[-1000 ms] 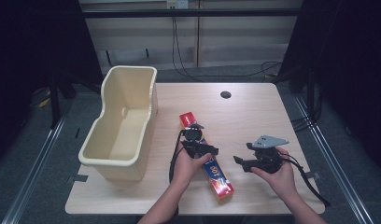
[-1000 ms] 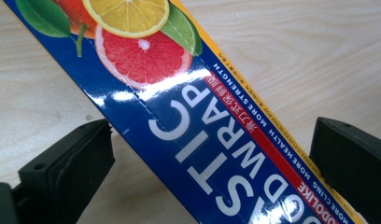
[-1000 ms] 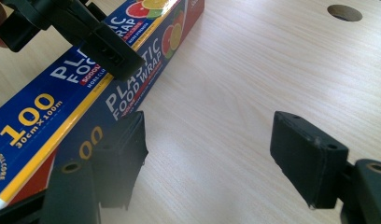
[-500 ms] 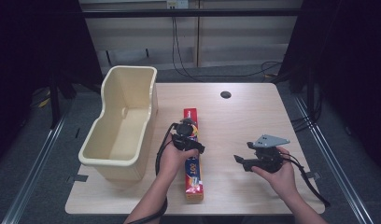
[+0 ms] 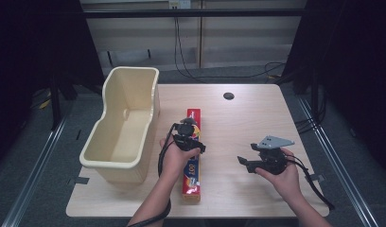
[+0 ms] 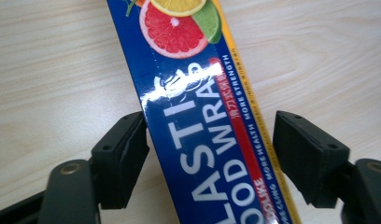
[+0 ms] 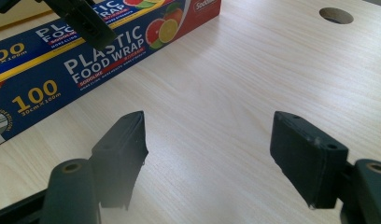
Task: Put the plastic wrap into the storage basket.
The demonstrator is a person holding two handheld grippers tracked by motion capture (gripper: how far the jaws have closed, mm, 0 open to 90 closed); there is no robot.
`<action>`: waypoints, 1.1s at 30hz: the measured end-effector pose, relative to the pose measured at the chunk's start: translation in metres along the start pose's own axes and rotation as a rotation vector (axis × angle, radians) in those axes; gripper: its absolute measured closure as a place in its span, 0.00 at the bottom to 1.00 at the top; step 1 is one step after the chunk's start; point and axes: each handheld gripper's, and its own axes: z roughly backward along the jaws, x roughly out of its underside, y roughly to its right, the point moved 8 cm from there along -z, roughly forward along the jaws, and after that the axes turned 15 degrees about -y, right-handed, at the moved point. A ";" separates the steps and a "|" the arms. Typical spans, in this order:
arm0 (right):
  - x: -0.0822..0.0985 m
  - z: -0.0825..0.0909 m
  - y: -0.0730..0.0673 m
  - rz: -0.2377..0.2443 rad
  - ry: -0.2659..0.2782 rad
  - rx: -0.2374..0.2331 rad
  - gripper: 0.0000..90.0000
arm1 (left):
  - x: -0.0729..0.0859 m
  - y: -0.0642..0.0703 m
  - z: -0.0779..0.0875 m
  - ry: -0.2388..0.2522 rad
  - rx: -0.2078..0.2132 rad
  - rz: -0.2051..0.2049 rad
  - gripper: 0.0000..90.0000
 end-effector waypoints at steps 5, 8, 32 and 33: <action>0.000 0.001 0.001 -0.003 0.002 -0.003 0.30 | 0.000 -0.001 -0.008 -0.043 0.000 0.047 0.30; 0.000 0.001 0.000 -0.004 0.003 -0.003 0.30 | -0.001 0.000 -0.012 -0.042 -0.002 0.066 0.30; 0.000 -0.002 0.002 -0.016 -0.004 0.017 0.11 | 0.001 -0.009 -0.005 -0.176 -0.034 0.114 0.45; 0.000 -0.002 0.002 -0.012 -0.004 0.012 0.11 | 0.002 -0.009 -0.004 -0.180 -0.023 0.125 0.45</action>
